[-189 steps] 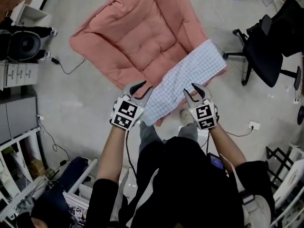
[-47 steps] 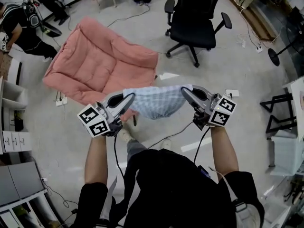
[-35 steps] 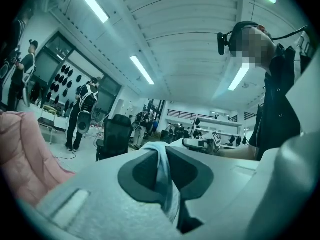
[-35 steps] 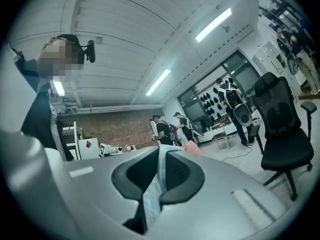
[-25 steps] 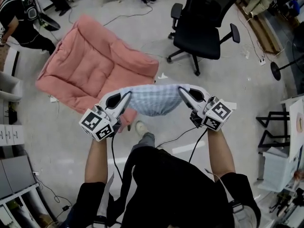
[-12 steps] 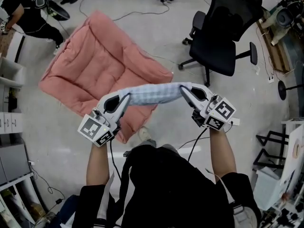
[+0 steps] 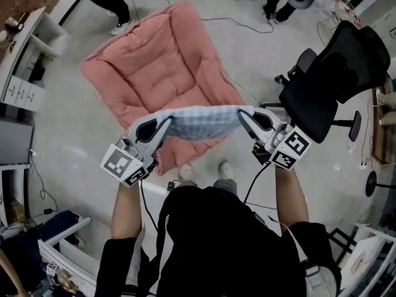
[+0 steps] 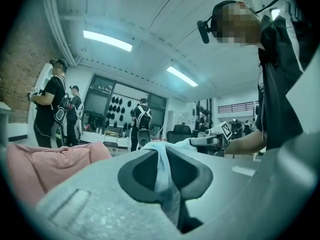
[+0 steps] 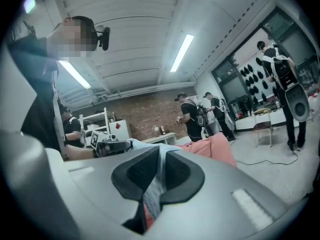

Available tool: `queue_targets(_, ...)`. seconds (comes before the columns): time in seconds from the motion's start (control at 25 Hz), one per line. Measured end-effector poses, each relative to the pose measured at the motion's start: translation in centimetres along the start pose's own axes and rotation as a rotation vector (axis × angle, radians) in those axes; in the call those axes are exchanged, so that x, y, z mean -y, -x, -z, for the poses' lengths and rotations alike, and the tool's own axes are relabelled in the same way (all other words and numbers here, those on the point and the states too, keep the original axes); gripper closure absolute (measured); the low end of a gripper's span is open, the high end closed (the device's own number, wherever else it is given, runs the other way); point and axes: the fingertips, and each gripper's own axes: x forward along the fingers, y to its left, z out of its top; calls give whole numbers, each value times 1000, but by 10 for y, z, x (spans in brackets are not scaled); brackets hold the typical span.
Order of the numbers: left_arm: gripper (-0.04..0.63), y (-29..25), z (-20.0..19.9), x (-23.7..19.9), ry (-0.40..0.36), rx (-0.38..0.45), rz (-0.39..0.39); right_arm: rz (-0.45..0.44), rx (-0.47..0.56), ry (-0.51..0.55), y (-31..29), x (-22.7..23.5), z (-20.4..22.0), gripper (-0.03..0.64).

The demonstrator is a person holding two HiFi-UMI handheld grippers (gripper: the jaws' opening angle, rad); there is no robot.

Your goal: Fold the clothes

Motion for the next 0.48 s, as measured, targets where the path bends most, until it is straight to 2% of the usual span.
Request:
queue_targets(0.32,561,25,4,35,26,47,-308,-293,-116,69,-3,-9,-5,604)
queue_targets(0.48,561,32,7,65,31,82,-423,-405,-132,57,7,-13,-7,604)
